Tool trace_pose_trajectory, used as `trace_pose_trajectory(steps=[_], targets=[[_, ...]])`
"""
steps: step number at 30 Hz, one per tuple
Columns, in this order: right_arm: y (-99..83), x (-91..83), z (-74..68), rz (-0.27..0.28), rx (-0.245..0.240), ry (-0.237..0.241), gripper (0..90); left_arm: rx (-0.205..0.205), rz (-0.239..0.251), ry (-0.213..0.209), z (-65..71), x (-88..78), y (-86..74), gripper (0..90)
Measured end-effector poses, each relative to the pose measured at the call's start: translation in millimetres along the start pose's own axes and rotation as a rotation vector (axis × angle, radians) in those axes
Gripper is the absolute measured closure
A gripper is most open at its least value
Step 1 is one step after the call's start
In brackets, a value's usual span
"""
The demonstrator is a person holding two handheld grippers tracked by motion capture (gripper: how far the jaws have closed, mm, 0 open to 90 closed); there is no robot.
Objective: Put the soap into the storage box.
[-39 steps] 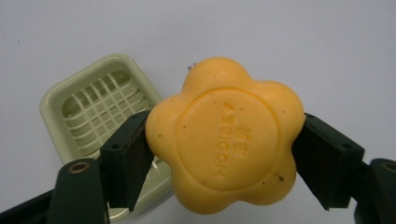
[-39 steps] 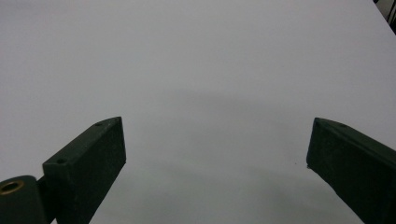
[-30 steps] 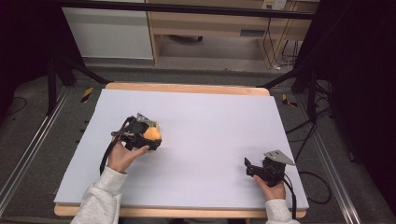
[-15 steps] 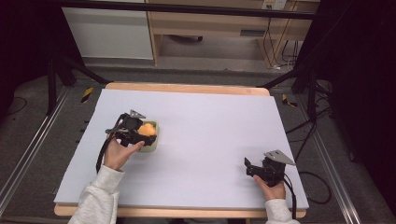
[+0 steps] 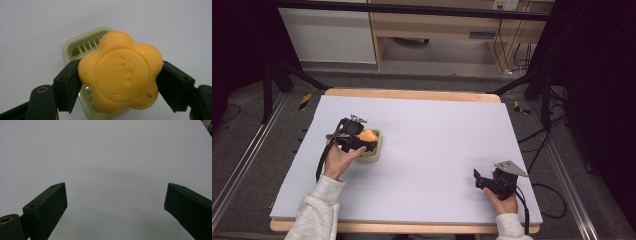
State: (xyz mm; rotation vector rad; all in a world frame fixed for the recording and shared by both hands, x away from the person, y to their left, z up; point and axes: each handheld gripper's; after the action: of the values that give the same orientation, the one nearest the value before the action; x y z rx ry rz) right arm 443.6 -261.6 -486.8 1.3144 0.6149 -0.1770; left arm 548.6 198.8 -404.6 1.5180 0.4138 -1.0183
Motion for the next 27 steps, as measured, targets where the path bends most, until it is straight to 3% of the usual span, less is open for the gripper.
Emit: trace_pose_trajectory(steps=[16, 27], targets=[[0.0, 0.1, 0.0, 0.0, -0.002, 0.001, 5.0, -0.01, -0.028, 0.025, -9.2, 13.1, -2.0, 25.3], [0.0, 0.0, 0.0, 0.0, -0.002, 0.001, 5.0, -0.004, -0.055, 0.037, -7.4, 22.9, -2.7, 25.3]])
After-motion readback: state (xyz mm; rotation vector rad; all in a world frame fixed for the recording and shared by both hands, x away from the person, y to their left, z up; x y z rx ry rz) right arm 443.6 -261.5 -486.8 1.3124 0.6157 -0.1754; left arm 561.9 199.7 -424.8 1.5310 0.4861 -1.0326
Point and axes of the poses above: each handheld gripper's, and its own axes: x roughly forward along the jaws, y roughly out of its top, z roughly to its right, and after that the axes turned 9 degrees about -x, right-handed
